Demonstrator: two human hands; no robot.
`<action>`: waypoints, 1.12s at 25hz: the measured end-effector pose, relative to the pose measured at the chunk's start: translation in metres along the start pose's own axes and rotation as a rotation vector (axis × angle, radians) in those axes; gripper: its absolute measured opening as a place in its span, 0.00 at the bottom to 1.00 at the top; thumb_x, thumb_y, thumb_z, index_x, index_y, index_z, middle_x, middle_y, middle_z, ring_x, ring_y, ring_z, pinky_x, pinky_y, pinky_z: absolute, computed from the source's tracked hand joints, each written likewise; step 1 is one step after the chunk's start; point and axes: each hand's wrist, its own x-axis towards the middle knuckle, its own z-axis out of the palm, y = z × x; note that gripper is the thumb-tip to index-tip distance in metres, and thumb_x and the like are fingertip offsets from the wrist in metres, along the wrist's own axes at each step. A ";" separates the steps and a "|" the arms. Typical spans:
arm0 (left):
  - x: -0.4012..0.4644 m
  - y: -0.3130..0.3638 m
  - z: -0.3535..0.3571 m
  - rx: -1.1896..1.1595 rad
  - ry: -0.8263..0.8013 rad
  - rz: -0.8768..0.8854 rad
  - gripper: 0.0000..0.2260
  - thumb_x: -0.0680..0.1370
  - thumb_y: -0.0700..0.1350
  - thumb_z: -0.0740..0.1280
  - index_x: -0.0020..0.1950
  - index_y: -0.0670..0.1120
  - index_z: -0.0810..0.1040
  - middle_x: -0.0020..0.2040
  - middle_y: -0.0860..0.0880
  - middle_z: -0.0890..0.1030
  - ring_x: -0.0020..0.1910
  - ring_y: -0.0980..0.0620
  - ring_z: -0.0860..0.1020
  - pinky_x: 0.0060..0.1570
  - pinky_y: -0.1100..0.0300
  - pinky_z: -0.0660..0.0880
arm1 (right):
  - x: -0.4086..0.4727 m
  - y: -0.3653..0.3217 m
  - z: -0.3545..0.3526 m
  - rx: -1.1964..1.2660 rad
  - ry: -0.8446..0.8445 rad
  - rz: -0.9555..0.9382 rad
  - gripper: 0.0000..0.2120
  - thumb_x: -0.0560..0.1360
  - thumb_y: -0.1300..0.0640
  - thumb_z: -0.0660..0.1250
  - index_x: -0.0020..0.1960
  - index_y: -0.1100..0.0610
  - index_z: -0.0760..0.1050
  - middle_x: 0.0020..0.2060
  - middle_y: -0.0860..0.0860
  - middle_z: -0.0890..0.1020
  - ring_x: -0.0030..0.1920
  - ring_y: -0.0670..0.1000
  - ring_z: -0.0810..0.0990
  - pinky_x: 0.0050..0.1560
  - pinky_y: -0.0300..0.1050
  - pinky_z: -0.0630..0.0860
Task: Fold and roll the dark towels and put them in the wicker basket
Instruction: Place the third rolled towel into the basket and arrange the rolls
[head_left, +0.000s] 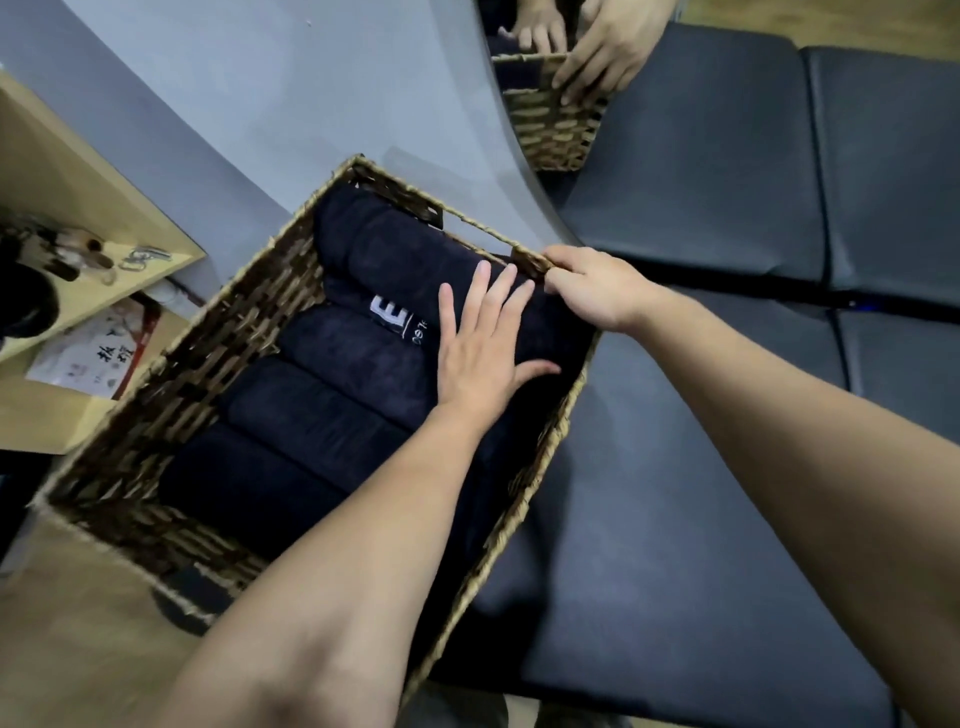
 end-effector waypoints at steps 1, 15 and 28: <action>0.000 -0.001 0.000 -0.015 0.000 -0.014 0.47 0.68 0.72 0.62 0.80 0.47 0.61 0.81 0.49 0.61 0.82 0.45 0.52 0.78 0.40 0.38 | -0.003 -0.001 -0.002 -0.043 -0.038 -0.006 0.04 0.77 0.53 0.64 0.49 0.51 0.70 0.46 0.50 0.78 0.50 0.57 0.76 0.43 0.47 0.66; 0.010 -0.006 -0.016 0.221 -0.142 0.062 0.56 0.64 0.74 0.70 0.82 0.46 0.52 0.82 0.49 0.56 0.82 0.45 0.47 0.78 0.39 0.40 | -0.015 0.005 0.009 -0.379 -0.021 -0.060 0.43 0.63 0.41 0.82 0.65 0.56 0.62 0.61 0.55 0.74 0.54 0.56 0.74 0.46 0.48 0.69; 0.032 -0.088 -0.045 0.020 -0.127 0.020 0.43 0.71 0.78 0.57 0.80 0.55 0.61 0.81 0.50 0.59 0.82 0.47 0.46 0.75 0.34 0.34 | -0.024 -0.010 0.019 -0.588 0.003 0.082 0.64 0.55 0.26 0.78 0.77 0.54 0.50 0.66 0.56 0.70 0.65 0.61 0.72 0.55 0.57 0.74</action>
